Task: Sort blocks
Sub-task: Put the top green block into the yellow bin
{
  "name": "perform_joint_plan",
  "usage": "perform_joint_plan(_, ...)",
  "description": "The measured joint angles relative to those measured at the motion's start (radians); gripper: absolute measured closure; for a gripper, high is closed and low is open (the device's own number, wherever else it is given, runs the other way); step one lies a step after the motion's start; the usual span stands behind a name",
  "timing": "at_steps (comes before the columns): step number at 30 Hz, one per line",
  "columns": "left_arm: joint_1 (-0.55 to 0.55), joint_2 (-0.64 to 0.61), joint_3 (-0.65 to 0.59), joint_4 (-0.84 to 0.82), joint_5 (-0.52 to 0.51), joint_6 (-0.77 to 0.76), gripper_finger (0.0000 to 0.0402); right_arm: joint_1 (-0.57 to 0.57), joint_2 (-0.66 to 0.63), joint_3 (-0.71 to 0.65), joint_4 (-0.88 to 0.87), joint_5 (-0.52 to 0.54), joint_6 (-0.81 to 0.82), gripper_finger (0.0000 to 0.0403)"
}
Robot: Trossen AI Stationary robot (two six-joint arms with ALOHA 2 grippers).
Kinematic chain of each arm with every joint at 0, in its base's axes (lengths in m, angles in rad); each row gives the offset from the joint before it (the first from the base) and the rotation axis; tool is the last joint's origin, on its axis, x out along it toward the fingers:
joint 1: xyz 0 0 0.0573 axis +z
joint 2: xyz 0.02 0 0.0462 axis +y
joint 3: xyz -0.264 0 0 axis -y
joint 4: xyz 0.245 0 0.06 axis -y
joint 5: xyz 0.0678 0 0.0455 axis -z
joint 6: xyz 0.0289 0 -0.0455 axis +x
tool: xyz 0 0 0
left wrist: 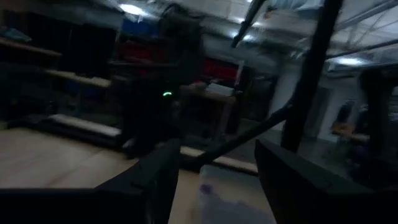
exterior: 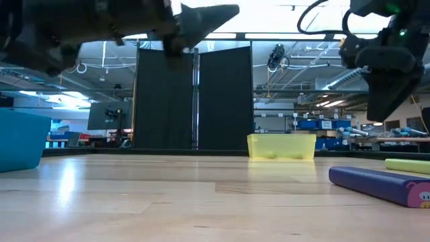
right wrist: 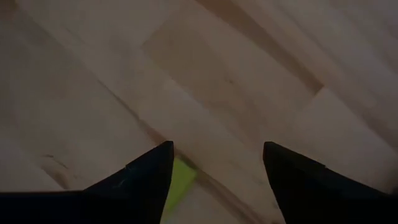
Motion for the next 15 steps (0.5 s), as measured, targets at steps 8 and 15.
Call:
perform_joint_plan(8,0.007,-0.156,-0.067,-0.113,0.019,0.045,0.0184,0.019,0.054,-0.072,0.101,-0.062,0.116,0.0114)
perform_joint_plan(15,0.058,-0.318,-0.068,-0.403,0.103,0.042,0.0192,0.069,0.055,-0.191,0.290,-0.109,0.268,0.0109)
